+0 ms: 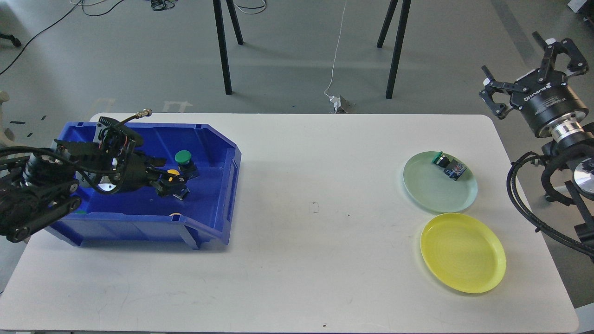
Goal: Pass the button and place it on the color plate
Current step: 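Grasp a yellow button in the bin with the left gripper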
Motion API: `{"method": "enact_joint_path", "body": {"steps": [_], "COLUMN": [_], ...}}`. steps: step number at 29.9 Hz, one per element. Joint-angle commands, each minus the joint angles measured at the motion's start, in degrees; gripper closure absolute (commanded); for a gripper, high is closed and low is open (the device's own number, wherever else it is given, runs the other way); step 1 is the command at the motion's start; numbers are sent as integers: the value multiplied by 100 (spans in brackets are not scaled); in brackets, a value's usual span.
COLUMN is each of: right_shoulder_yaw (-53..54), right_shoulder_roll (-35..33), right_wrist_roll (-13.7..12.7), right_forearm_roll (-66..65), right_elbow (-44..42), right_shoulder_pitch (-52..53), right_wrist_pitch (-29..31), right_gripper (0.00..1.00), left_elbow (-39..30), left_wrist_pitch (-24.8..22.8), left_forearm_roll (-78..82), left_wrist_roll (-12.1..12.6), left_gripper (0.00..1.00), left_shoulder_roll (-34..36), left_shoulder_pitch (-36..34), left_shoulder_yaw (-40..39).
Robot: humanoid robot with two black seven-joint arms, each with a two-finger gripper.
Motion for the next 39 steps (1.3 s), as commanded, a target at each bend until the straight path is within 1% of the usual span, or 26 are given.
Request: {"method": "enact_joint_path", "body": {"steps": [1,3,9,19,24,27,29,35,37,39], "right_shoulder_yaw": [-8,-8,-8,-70,-70,-70,-70,-70,-70,-70], "right_shoulder_roll": [31,40,75,75,75,75,75,75,75,75], "right_wrist_roll": [-2,-2,7,7,7,7,7,7,7,7], "right_forearm_roll": [-2,-2,-2,-20,-29,-38,-38,-38,-38,-38], "right_elbow": [-14,-14,-31,-67,-75,-93,-93,-93,-93,-93], "right_shoulder_pitch": [0,0,0,-9,0,9,9,26,35,44], "right_wrist_pitch": [-4,-4,-4,4,4,-13,-13,-13,-13,-13], "right_gripper": [6,6,6,6,6,6,6,6,6,6], "left_elbow": [149,263,527,536,545,536,519,300,107,-253], "left_wrist_pitch": [18,36,53,88,88,79,71,44,44,44], "left_forearm_roll": [4,4,-22,-22,-75,-66,-66,-66,-57,-57], "left_wrist_roll": [3,3,3,38,82,64,47,29,47,73], "left_gripper": [25,27,33,49,53,62,66,66,66,66], "left_shoulder_roll": [-124,-151,-353,-371,-371,-371,-371,-222,-29,252], "left_shoulder_pitch": [42,42,25,33,33,51,33,-63,-125,-195], "left_shoulder_yaw": [159,264,265,265,265,265,265,238,230,203]}}
